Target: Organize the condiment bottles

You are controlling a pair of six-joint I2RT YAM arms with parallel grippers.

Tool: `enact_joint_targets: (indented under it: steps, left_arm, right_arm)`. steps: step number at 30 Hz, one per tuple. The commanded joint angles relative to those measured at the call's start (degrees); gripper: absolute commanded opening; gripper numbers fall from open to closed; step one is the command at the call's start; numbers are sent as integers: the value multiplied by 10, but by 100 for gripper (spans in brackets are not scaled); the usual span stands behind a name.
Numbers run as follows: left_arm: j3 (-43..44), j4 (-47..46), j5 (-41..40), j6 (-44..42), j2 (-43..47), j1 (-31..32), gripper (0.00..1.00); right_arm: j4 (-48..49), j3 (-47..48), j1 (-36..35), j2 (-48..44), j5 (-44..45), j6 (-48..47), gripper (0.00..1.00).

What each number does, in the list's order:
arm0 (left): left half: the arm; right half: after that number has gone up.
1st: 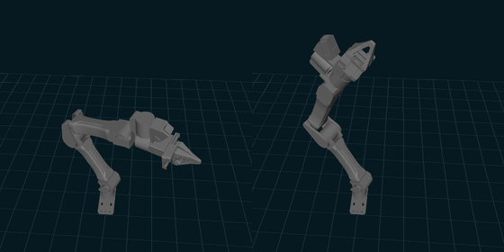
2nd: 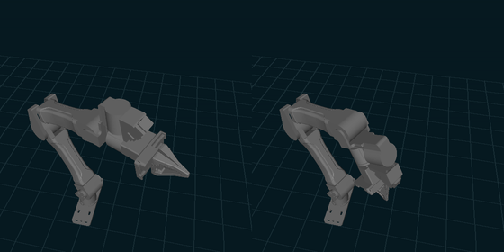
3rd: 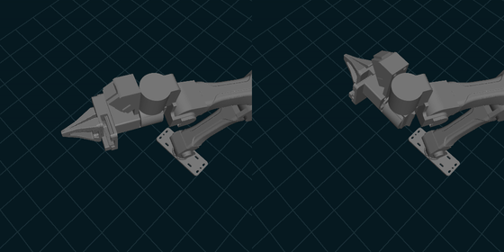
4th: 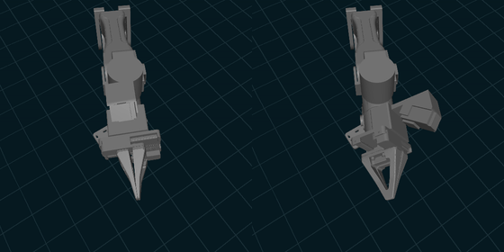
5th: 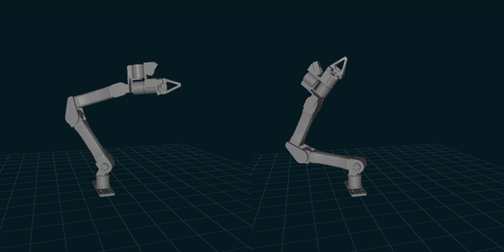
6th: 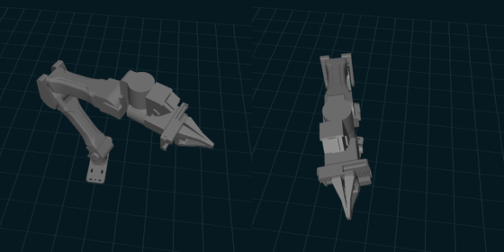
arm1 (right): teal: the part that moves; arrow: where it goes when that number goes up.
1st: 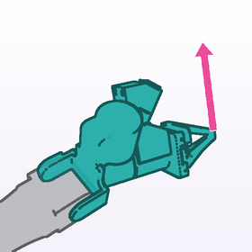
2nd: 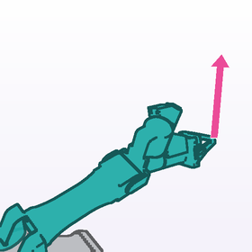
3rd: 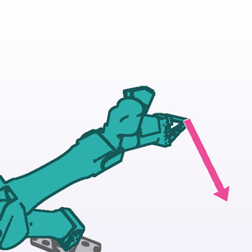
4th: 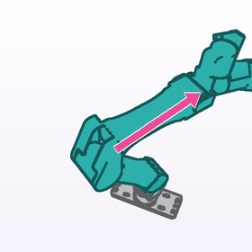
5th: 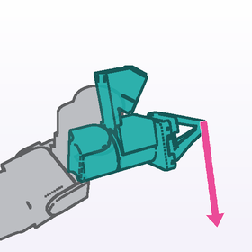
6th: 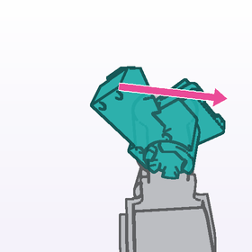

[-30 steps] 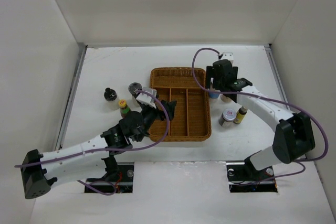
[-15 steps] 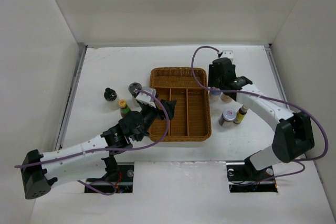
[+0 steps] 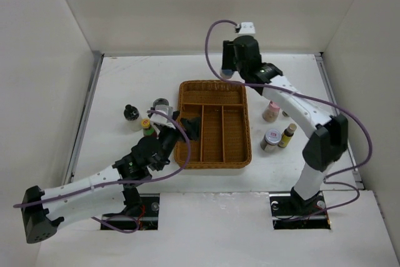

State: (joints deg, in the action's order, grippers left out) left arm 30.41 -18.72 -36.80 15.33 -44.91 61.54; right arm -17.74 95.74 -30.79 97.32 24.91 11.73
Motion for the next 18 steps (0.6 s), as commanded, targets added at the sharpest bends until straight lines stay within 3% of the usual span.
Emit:
enact_joint_targets:
  steps: [1,6,18]
  left_arm:
    - [-15,-26,-45,-7,53,-3,79]
    - [-31,0,-113,-4,102,-7,80]
    - [-31,59,-159,0,120,-23,80]
  right_arm:
    - [24,44,-27,59,-21,-7,52]
    - [38,44,-52,96,-22,-2,52]
    - [68,0,-63,142,-27,3,55]
